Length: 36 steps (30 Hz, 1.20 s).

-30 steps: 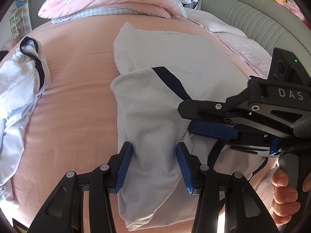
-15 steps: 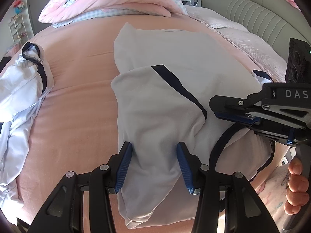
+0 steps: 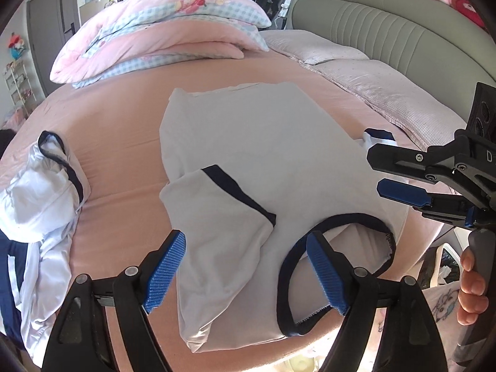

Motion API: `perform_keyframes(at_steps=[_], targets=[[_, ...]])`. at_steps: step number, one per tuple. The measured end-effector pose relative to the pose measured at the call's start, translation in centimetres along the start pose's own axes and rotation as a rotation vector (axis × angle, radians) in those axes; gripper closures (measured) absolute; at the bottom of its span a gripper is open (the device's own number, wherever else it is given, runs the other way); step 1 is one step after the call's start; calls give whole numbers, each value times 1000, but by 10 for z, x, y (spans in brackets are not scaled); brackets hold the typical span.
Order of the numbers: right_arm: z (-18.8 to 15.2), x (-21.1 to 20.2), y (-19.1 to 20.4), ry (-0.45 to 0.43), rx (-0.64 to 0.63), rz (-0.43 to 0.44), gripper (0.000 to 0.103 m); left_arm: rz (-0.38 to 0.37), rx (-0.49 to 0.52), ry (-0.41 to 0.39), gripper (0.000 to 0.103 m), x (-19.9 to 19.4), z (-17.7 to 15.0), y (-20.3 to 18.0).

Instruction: Fold clothes

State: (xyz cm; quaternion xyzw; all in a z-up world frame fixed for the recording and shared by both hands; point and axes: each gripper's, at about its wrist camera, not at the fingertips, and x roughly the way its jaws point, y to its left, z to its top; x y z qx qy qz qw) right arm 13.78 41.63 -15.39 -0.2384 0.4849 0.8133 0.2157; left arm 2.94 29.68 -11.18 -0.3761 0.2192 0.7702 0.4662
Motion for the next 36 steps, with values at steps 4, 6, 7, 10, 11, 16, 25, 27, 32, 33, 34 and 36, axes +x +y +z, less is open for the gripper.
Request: perform_keyframes(at_steps=[4,6,7,10,11,16,25,27,32,33,34,36], targets=[[2,-28,-8,-67,28,-2,37,-17,66,-21,23,-7,5,-23],[5,-36,-14,-91,52,-1,34,-22,89,-29,23,-7,9,-33],[8,-37,-16,-93,60,-2,33,-21,94,-31,23,-6,11,-38],[18,-39,-28,-95,89,-3,33,-15,103,-31,23,-2,17,-49],[21,-39,-33,-93,102,-3,33,-11,104,-29,23,1,19,-51],[34,-37,-64,-94,178,-35,33,-18,122,-6,23,20,30,-65],[38,-34,-122,-87,304,-111,33,-78,177,35,23,58,41,-96],[37,-35,-128,-76,304,-129,33,-92,182,46,23,65,42,-102],[34,-38,-140,-71,318,-145,33,-118,202,70,23,78,45,-118],[35,-39,-142,-72,317,-151,33,-122,207,73,23,79,45,-122],[36,-40,-143,-73,316,-157,33,-127,212,76,23,81,46,-125],[40,-41,-145,-71,315,-168,33,-131,228,80,23,83,46,-132]])
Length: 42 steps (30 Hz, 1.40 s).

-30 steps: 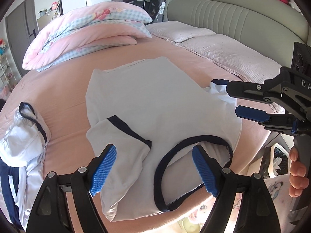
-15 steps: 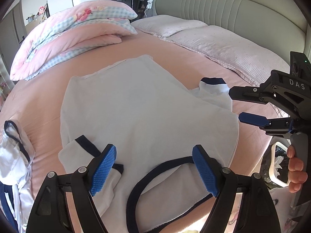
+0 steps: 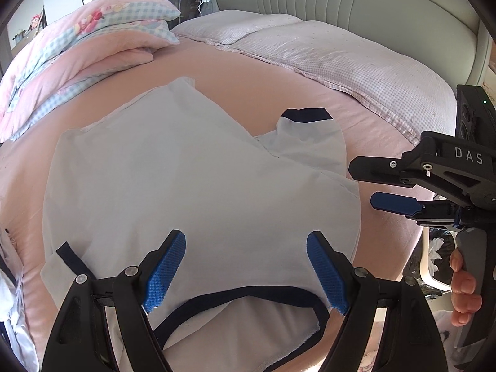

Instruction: Fold clothes

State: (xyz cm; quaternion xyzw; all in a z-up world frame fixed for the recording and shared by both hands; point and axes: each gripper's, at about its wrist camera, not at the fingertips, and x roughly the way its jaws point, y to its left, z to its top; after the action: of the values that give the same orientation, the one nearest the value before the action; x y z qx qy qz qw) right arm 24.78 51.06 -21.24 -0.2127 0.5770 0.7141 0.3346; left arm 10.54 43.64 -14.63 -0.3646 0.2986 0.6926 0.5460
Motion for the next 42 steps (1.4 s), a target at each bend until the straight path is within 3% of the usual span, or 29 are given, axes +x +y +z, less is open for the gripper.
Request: perform_keyframes(at_steps=[7,12,25,34,36,38,40,42], targets=[[20,0,-4,31,-8,-22,33,-20,51,18,23,13,8,-28],[29,5,-13,69,17,-6,33,-91,62,39,23,26,15,-44],[46,27,-25,84,78,137,33,-137,23,65,23,42,23,-42],[59,41,-22,113,80,163,33,-149,42,53,23,45,32,-54],[62,43,-22,130,66,145,42,-144,59,48,23,46,34,-58],[64,46,-20,154,27,103,64,-146,72,54,23,49,34,-60],[66,47,-23,176,27,88,79,-141,84,55,23,51,33,-62],[69,49,-26,198,29,76,88,-133,93,56,23,51,30,-64]])
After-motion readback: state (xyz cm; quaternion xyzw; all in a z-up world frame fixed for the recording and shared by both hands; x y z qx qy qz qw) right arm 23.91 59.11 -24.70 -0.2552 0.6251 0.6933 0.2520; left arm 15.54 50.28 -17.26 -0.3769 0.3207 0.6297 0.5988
